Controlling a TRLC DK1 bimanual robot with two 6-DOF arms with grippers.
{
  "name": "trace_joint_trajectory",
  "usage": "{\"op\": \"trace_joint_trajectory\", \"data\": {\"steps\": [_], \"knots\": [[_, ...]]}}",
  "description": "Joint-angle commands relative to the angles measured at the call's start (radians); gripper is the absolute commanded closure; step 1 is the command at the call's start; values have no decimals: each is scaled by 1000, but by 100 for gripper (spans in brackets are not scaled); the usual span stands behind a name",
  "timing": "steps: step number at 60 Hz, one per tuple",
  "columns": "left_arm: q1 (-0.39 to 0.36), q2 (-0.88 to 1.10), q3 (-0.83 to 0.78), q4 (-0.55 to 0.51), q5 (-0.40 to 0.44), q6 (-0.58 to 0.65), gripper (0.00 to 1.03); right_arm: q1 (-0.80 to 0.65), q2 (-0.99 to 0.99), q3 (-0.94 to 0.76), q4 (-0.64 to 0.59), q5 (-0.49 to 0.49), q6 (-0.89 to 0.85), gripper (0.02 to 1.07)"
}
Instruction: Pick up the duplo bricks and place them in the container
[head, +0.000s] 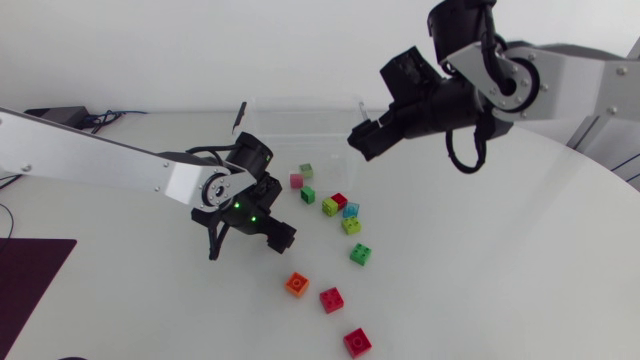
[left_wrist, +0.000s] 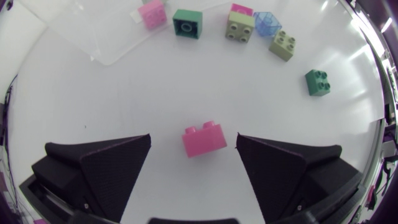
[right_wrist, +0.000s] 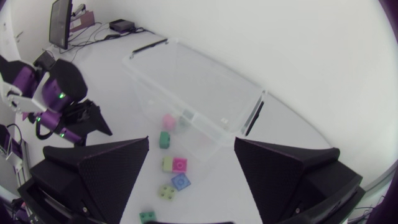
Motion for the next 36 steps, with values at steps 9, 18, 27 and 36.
{"op": "trace_joint_trajectory", "data": {"steps": [9,18,27,36], "knots": [[4,91,75,-49,-22,-71,17,30,-143,-194,12,5,22,7],[-21,114,84,-43,-21,-91,62,40,-223,-323,-2,11,11,7],[-25,100,89,-33,-21,-91,85,47,-240,-446,-5,8,-59,7],[-35,34,70,-32,-22,-84,86,47,-231,-515,-1,-3,-119,7]]}}
